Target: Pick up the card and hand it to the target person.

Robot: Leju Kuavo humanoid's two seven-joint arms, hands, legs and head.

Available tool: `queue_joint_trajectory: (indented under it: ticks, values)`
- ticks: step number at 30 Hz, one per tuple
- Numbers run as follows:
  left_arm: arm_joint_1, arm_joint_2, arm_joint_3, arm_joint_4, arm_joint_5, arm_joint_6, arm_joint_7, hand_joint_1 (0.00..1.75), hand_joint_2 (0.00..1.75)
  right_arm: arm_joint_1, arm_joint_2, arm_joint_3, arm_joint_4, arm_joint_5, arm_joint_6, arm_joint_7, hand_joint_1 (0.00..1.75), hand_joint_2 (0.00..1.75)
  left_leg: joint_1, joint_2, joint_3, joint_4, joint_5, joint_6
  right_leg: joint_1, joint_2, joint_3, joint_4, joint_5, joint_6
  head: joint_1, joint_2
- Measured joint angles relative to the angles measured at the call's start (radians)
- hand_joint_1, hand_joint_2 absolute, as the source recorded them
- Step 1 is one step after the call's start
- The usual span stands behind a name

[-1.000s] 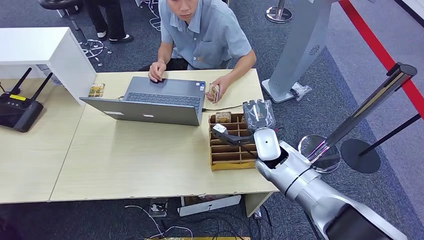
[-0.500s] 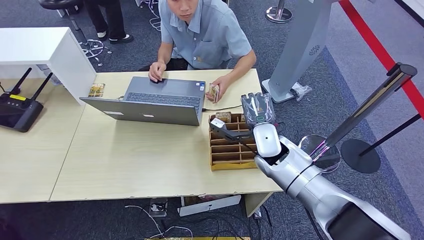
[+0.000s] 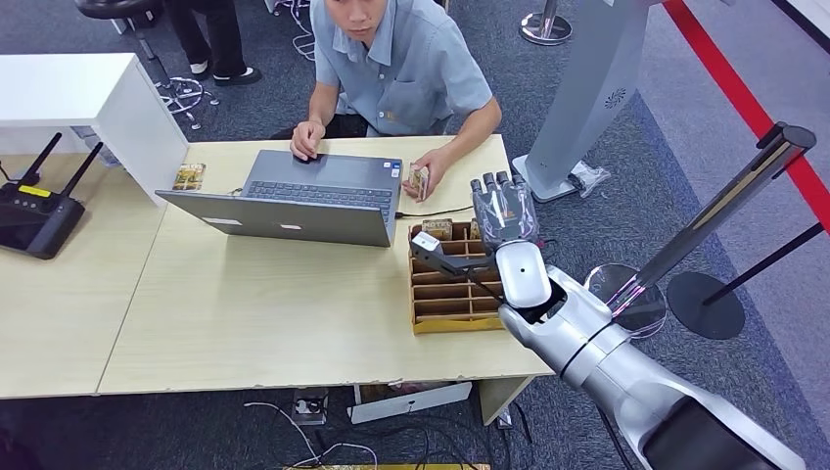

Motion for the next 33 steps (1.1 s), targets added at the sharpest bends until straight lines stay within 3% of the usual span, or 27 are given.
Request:
queue_joint_trajectory:
  ticks: [14,33]
  values:
    - [0.000,0.000,0.000,0.000,0.001,0.001,0.006,0.00,0.00,0.033,-0.019,0.000,-0.023,-0.003,0.036,-0.001,0.98,1.75,0.000,0.000,0.000,0.000,0.000,0.000,0.000,0.000,0.000,0.000,0.000,0.000,0.000,0.000]
    - [0.000,0.000,0.000,-0.002,-0.006,0.002,0.008,0.00,0.00,0.054,-0.026,0.001,-0.008,-0.016,0.036,-0.023,0.98,1.75,0.000,0.000,0.000,0.000,0.000,0.000,0.000,0.000,0.000,0.000,0.000,0.000,0.000,0.000]
